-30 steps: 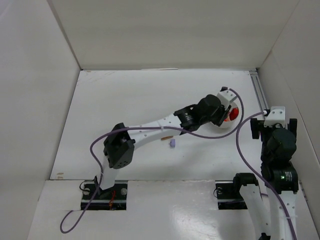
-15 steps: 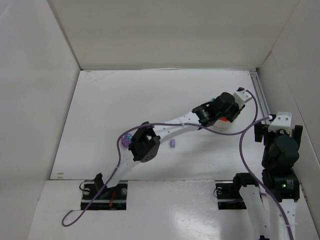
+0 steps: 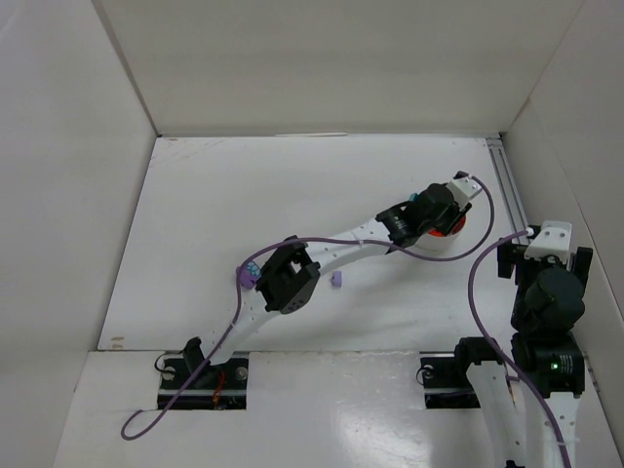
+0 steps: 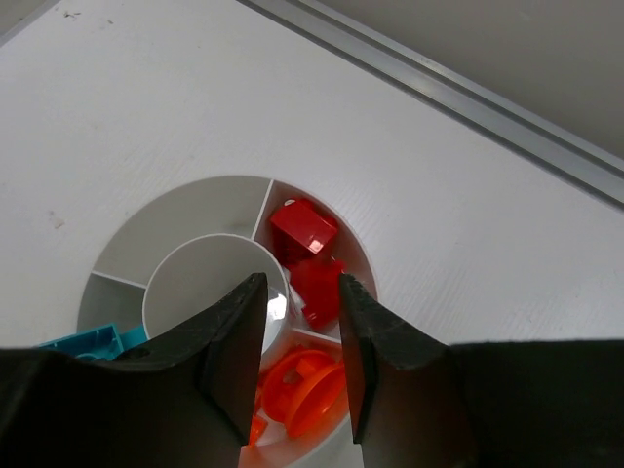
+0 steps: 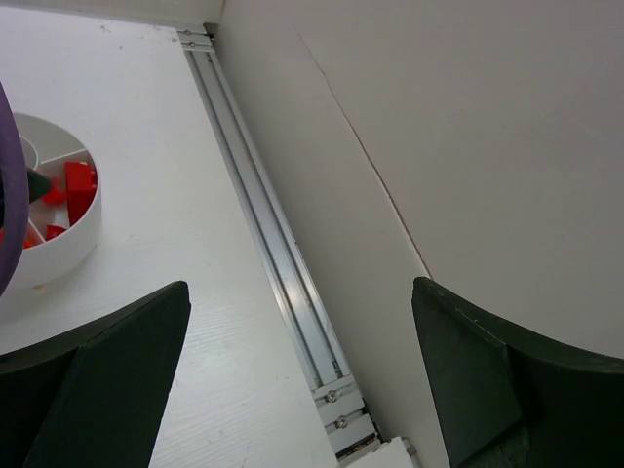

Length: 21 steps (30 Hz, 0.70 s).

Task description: Sort the legos into containers by color

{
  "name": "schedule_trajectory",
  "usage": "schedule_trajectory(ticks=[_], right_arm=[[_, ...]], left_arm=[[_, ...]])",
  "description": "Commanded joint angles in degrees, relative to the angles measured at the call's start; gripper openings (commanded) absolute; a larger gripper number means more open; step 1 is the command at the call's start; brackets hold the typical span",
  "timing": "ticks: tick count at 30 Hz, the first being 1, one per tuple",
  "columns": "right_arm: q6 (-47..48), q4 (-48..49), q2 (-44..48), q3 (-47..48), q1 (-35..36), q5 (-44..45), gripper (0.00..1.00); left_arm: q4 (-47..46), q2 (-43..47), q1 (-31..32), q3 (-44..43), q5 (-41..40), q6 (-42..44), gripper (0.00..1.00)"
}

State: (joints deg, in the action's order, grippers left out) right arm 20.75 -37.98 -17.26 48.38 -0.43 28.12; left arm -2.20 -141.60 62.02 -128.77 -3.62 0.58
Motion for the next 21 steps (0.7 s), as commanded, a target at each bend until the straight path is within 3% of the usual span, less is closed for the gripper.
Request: schedule_trajectory(ticks=[1, 5, 9, 15, 16, 21], right_arm=[[-0.98, 1.68, 0.38, 0.75, -0.28, 1.06, 1.00], [-0.98, 1.68, 0.38, 0.75, -0.28, 1.06, 1.00], [-0.98, 1.68, 0.38, 0.75, -0.28, 1.06, 1.00], [-0.98, 1.68, -0.76, 0.75, -0.28, 1.06, 1.00], [-0.98, 1.68, -0.76, 1.27, -0.28, 1.06, 1.00], [-0.98, 1.68, -0.24, 1.28, -0.28, 0.54, 1.00]], left_arm=[[-2.99, 1.59, 0.03, -0.78, 0.01, -0.14, 0.32], [-2.99, 1.59, 0.03, -0.78, 0.63, -0.14, 0.32], [-2.46, 2.73, 0.03, -0.78, 1.16, -0.14, 0.40], [-2.46, 9.65, 0.03, 3.43, 1.16, -0.14, 0.68], [-3.16, 10.98, -0.49, 4.57, 1.16, -0.14, 0.78], [-3.69, 19.51, -1.81, 13.71, 1.68, -1.00, 1.00]])
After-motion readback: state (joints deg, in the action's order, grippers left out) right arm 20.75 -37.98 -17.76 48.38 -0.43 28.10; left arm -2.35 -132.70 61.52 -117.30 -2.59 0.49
